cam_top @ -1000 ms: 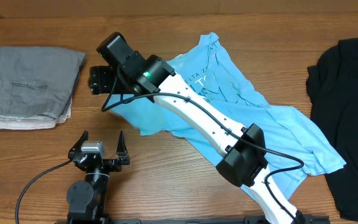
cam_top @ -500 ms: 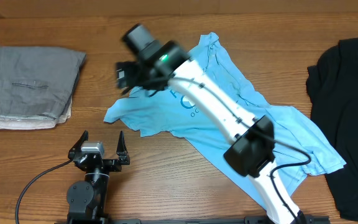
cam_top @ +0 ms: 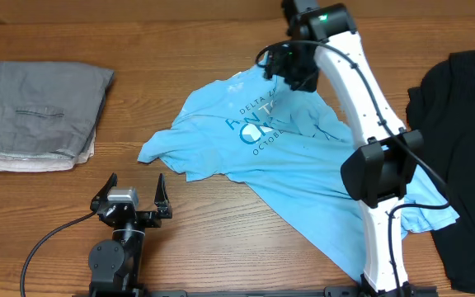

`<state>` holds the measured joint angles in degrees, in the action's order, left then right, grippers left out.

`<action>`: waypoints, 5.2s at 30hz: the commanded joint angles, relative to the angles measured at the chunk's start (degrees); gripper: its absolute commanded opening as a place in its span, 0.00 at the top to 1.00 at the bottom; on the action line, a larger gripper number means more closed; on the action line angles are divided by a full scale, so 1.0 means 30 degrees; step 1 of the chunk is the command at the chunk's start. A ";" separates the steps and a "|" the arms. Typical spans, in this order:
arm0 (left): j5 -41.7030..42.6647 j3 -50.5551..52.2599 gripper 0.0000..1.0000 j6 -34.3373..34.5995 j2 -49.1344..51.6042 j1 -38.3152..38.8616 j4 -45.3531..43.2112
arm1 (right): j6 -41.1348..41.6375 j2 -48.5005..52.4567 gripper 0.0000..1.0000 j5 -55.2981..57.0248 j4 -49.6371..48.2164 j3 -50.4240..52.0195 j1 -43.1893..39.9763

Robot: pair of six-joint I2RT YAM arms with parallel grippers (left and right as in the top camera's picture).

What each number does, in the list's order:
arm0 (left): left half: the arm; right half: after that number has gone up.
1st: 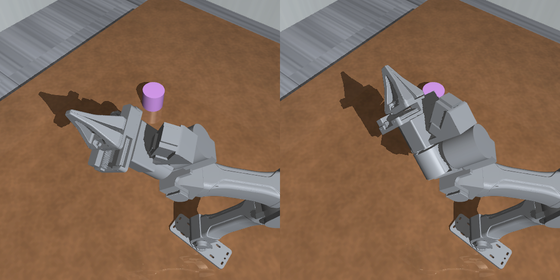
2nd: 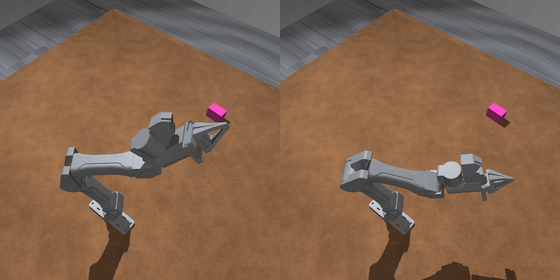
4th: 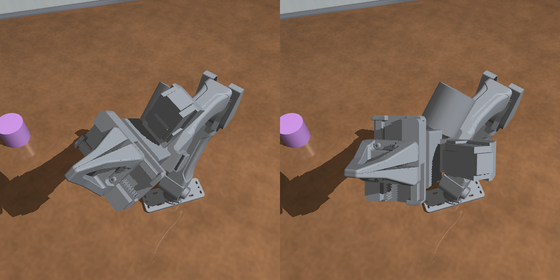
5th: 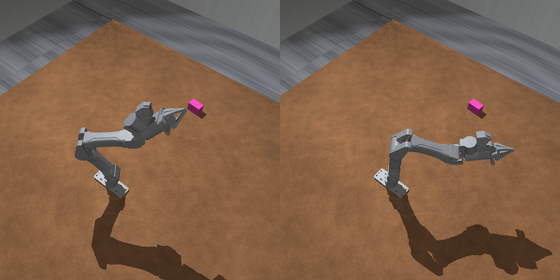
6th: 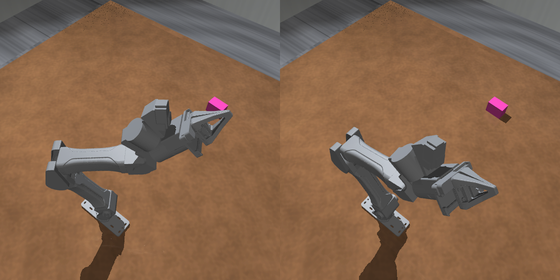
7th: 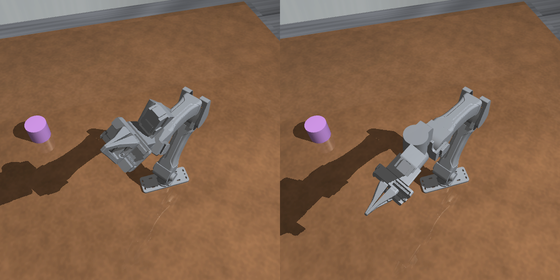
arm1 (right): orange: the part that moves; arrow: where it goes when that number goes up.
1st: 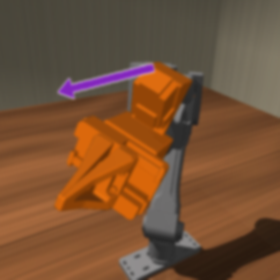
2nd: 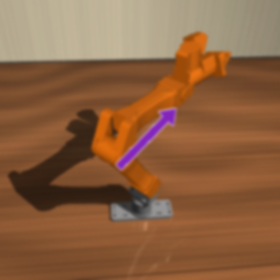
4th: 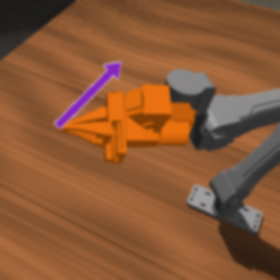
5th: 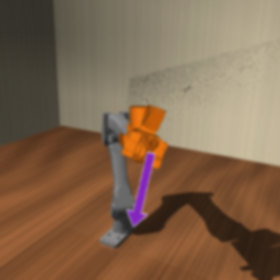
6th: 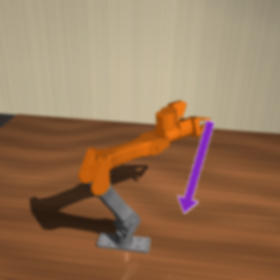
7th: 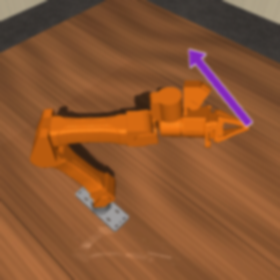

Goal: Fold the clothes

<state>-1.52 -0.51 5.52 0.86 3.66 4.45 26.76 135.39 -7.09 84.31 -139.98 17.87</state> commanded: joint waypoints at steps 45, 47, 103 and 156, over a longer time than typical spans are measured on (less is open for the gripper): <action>0.0168 0.0066 0.00 -0.0423 -0.0182 -0.0036 -0.0058 | 0.0415 -0.0772 0.79 0.1042 -0.5282 0.8633 -0.0299; 0.0168 0.0066 0.00 -0.0423 -0.0182 -0.0036 -0.0051 | 0.0415 -0.0772 0.79 0.1042 -0.5173 0.8633 -0.0306; 0.0168 0.0066 0.00 -0.0423 -0.0182 -0.0036 -0.0058 | 0.0430 -0.0772 0.82 0.0335 -0.5705 0.9304 0.0168; 0.0168 0.0066 0.00 -0.0423 -0.0182 -0.0036 -0.0058 | 0.0430 -0.0765 0.72 0.0692 -0.5916 0.9683 0.0168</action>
<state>-1.52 -0.51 5.52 0.86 3.66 4.45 27.81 135.06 -5.80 66.65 -111.20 18.20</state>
